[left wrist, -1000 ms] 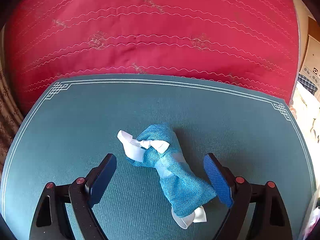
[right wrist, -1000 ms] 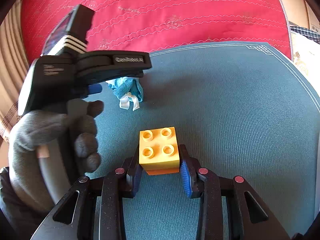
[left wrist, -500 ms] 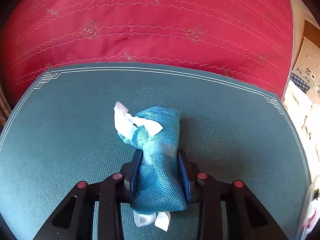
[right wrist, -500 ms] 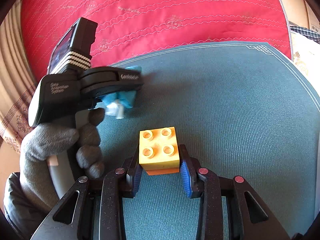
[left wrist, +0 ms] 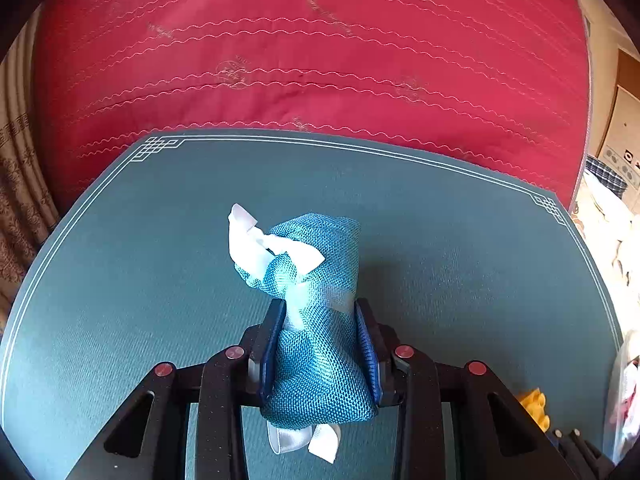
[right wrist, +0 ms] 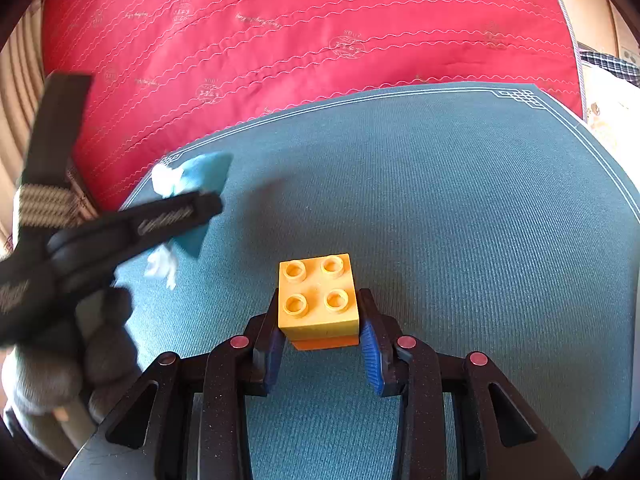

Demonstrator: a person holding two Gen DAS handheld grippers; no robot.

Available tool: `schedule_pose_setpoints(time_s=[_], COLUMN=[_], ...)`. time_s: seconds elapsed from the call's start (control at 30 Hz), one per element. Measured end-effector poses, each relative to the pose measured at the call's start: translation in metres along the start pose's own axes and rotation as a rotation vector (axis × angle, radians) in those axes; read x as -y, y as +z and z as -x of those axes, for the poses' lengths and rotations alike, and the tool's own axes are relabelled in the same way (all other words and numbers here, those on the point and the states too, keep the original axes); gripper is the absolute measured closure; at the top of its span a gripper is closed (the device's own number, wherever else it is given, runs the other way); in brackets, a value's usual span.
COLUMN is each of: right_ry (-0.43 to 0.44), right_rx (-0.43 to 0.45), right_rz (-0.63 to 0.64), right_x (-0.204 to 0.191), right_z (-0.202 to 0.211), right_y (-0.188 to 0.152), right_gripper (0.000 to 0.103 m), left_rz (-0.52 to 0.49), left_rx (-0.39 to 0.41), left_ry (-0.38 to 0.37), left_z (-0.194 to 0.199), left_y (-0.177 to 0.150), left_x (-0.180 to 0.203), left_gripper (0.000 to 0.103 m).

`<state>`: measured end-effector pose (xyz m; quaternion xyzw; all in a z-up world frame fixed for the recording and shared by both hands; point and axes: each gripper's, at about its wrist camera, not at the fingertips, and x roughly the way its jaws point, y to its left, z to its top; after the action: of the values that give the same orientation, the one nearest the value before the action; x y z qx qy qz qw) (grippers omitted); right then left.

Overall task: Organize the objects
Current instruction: 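Carry the yellow-orange block with the right gripper into the bowl and release it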

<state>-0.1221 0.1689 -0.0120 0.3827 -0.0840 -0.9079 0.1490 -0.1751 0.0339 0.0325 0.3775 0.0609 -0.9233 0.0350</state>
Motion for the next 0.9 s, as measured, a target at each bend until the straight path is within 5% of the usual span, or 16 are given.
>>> schedule_pose_setpoints(time_s=[0.9], right_ry=[-0.036], right_rx=[0.042], right_rz=[0.015], right_x=[-0.002], right_z=[0.014], right_y=[-0.002], right_gripper=[0.068], left_rz=[-0.015], left_rx=[0.018], left_ry=[0.088], left_z=[0.067], left_y=[-0.063], left_x=[-0.024], left_gripper=[0.066])
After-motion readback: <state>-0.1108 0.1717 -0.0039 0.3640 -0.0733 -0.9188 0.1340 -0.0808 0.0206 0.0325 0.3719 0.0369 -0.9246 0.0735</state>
